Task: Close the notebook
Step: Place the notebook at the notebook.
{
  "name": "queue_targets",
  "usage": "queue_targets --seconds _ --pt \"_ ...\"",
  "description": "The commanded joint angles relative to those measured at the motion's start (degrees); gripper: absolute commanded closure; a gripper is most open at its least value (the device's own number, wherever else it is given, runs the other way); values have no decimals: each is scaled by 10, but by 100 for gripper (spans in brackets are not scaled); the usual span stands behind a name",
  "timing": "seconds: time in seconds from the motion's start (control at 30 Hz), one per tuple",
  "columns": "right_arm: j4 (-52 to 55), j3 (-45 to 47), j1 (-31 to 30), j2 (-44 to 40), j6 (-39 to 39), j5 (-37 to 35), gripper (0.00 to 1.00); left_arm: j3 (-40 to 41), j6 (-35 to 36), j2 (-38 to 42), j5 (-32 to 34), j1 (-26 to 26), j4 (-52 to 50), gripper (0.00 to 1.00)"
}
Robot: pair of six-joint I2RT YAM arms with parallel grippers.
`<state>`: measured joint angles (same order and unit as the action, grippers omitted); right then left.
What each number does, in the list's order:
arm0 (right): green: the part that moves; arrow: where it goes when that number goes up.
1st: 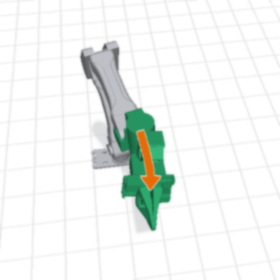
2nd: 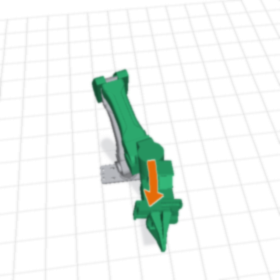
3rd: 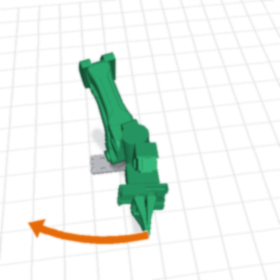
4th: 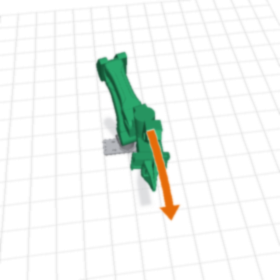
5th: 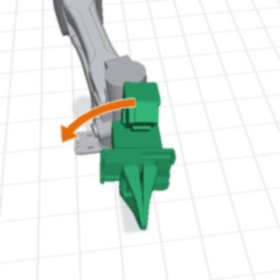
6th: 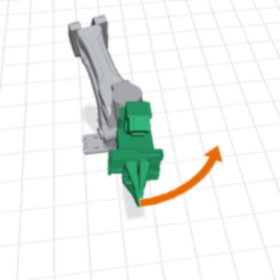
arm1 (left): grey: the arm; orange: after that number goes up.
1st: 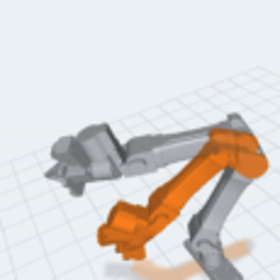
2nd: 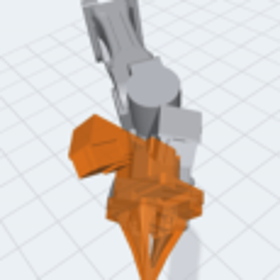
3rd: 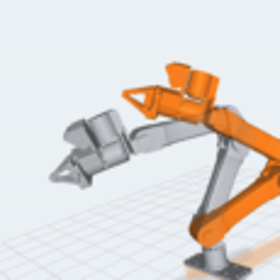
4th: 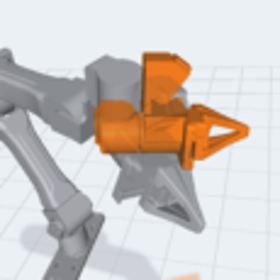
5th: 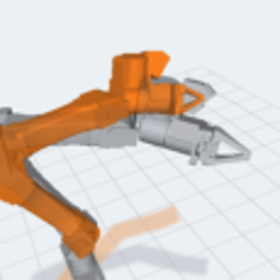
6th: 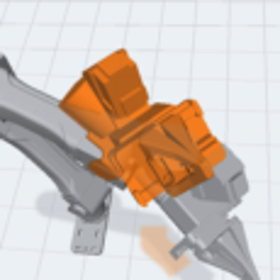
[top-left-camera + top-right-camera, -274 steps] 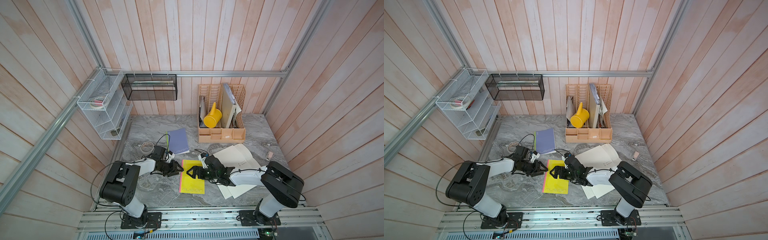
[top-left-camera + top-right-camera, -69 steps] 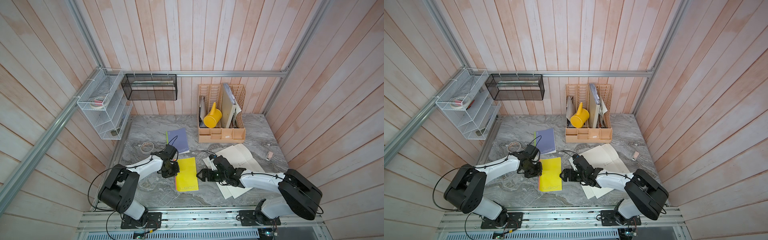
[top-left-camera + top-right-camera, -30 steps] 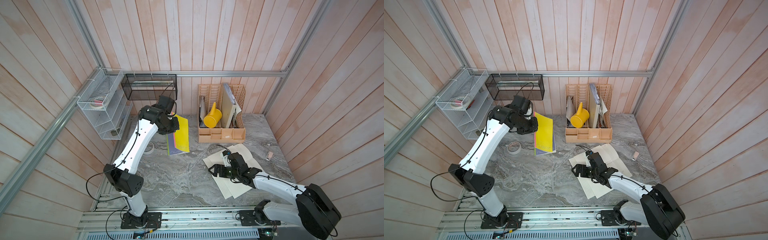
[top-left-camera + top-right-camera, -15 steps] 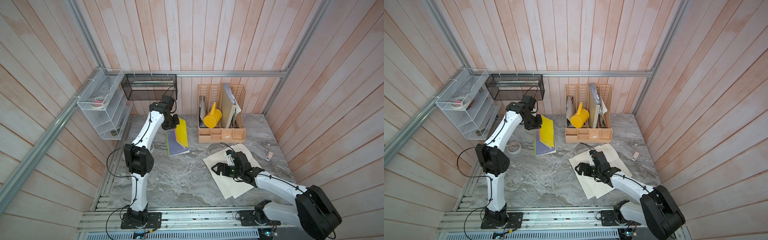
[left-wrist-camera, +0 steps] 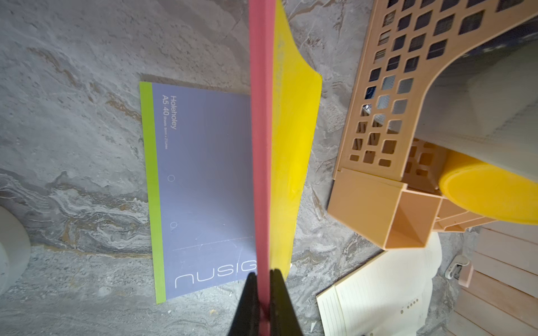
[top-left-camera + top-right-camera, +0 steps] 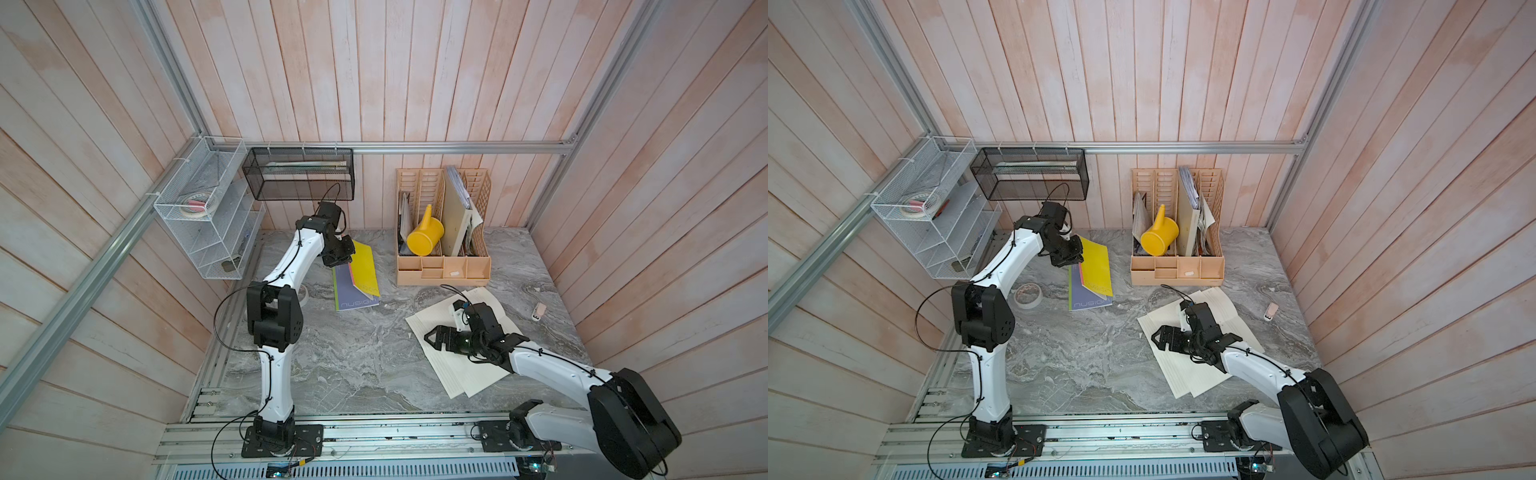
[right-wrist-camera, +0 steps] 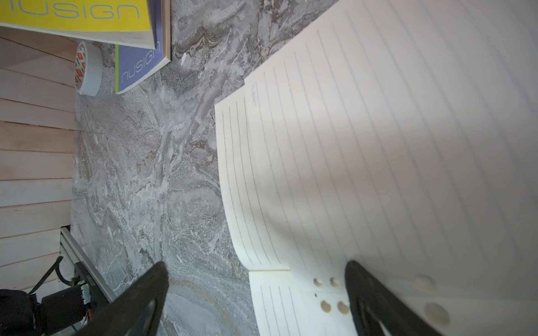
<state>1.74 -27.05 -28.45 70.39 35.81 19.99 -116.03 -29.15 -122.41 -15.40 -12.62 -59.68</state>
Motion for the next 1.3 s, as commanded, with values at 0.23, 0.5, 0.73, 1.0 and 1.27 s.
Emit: queue_targets --seconds 0.23,0.5,0.73,1.0,1.27 --pt "12 -4 3 1 -8 10 4 69 12 19 -2 22 49 100" --pt "13 4 4 -10 -7 9 4 86 52 -12 19 27 52 100" --pt "12 5 5 -10 -6 11 3 109 88 -20 36 27 73 100" --pt "6 8 6 -10 -2 16 3 106 117 -37 72 24 69 100" --pt "9 13 6 -17 -1 17 4 132 114 -48 94 21 91 100"
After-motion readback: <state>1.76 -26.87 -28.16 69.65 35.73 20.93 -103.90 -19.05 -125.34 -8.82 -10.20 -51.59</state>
